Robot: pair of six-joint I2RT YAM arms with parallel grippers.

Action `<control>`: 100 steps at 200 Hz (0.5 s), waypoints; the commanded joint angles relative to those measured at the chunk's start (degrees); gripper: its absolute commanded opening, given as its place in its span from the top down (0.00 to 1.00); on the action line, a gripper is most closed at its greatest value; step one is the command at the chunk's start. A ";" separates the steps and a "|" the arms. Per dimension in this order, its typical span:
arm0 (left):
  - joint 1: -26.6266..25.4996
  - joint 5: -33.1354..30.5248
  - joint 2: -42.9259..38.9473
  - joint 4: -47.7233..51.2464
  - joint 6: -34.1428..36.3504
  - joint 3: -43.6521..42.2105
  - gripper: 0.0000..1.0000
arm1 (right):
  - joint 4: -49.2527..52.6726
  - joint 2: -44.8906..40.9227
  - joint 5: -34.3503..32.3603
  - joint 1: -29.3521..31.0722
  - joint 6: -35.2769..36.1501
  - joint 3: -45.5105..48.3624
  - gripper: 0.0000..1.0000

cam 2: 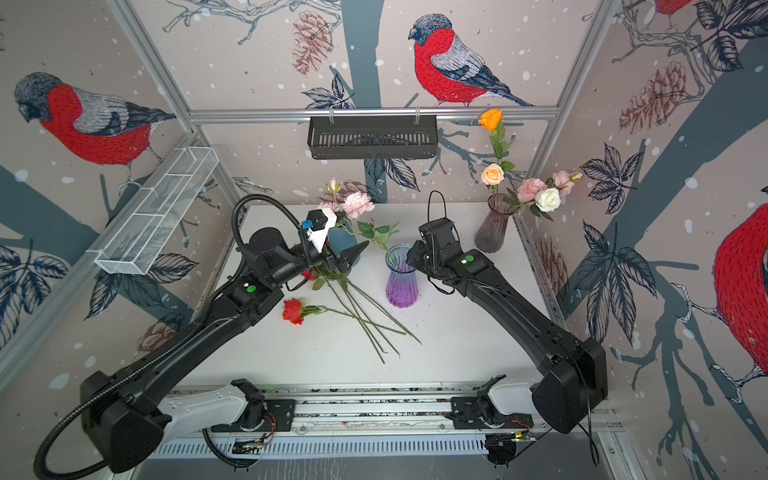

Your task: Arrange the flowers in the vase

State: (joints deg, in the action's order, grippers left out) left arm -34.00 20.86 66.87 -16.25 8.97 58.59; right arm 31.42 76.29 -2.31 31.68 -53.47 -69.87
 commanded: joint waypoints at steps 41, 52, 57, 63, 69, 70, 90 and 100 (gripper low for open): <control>-0.58 -0.20 -0.36 -1.70 -4.70 -0.36 0.10 | -2.60 -10.27 2.00 -8.44 13.06 1.77 0.49; -0.63 0.49 -2.73 -2.58 -7.98 -3.24 0.12 | -4.59 -14.21 2.17 -9.88 16.05 3.86 0.49; -0.63 0.66 -4.48 -3.84 -9.60 -5.37 0.12 | -5.72 -16.20 1.94 -10.26 17.16 5.22 0.49; -0.63 0.22 -6.59 -6.09 -12.10 -8.37 0.12 | -6.90 -18.48 1.60 -10.69 18.28 6.93 0.49; -0.63 -0.66 -8.73 -8.60 -14.69 -11.63 0.12 | -8.08 -20.62 1.45 -11.20 19.37 8.81 0.49; -0.63 -0.87 -9.06 -8.96 -15.08 -12.17 0.12 | -8.28 -20.95 1.44 -11.29 19.50 9.10 0.49; -0.63 -4.24 -14.01 -12.63 -21.96 -20.33 0.12 | -12.11 -26.98 2.06 -12.58 20.60 16.45 0.46; -0.59 -6.16 -14.72 -12.18 -24.49 -22.64 0.12 | -14.48 -29.34 3.10 -13.00 20.36 20.57 0.46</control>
State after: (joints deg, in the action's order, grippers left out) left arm -34.72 19.20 54.41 -22.35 -5.39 40.77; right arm 23.38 50.98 -0.84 19.51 -36.36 -55.48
